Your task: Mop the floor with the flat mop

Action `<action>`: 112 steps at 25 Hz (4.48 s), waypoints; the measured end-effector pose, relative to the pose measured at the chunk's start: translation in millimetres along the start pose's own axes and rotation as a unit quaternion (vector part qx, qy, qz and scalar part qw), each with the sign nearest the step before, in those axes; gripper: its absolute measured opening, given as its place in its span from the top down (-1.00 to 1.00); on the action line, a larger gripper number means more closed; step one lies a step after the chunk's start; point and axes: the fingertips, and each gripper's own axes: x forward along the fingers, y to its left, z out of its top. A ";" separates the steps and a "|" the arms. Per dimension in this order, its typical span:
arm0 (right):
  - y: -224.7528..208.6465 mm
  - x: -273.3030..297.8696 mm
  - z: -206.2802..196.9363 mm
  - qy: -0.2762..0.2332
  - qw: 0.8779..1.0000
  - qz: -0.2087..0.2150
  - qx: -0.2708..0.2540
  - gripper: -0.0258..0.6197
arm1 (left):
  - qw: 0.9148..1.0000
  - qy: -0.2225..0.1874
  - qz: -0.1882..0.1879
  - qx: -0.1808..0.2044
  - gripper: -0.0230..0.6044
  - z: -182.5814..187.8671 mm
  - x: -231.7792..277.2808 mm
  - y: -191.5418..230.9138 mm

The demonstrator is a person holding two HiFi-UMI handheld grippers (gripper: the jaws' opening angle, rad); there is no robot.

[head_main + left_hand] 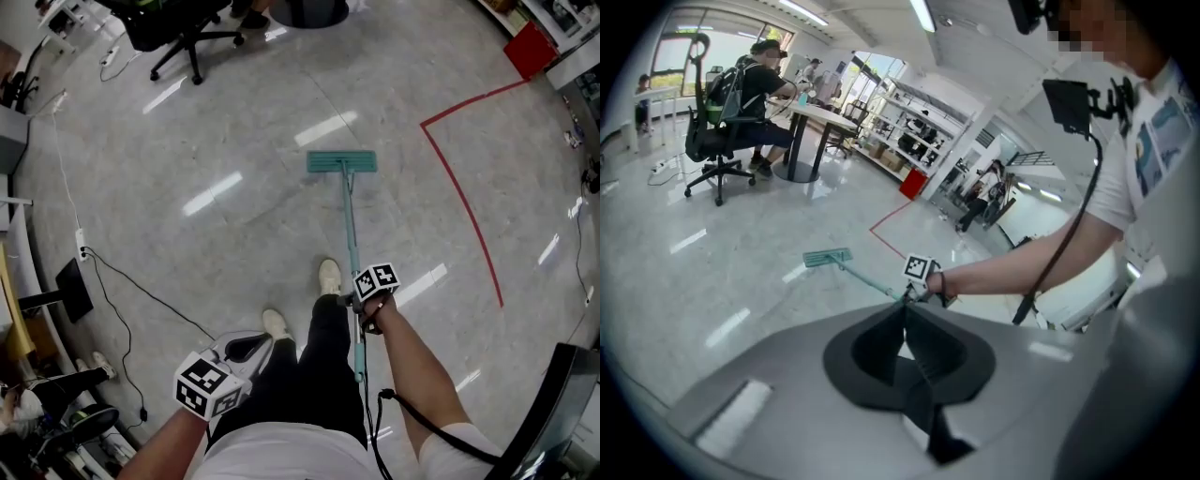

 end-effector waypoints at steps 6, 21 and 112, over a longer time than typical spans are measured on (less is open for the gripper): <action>-8.9 -16.5 27.2 0.006 1.000 0.001 -0.008 0.63 | 1.000 -0.001 0.000 -0.011 0.91 22.9 21.3 -6.5; -15.9 -63.9 126.0 0.021 0.999 0.003 -0.030 0.63 | 0.999 -0.014 0.010 -0.041 0.91 97.4 69.4 4.6; 30.9 -16.9 34.6 0.061 0.997 0.003 -0.051 0.61 | 0.999 -0.003 -0.018 -0.030 0.91 41.6 46.5 6.7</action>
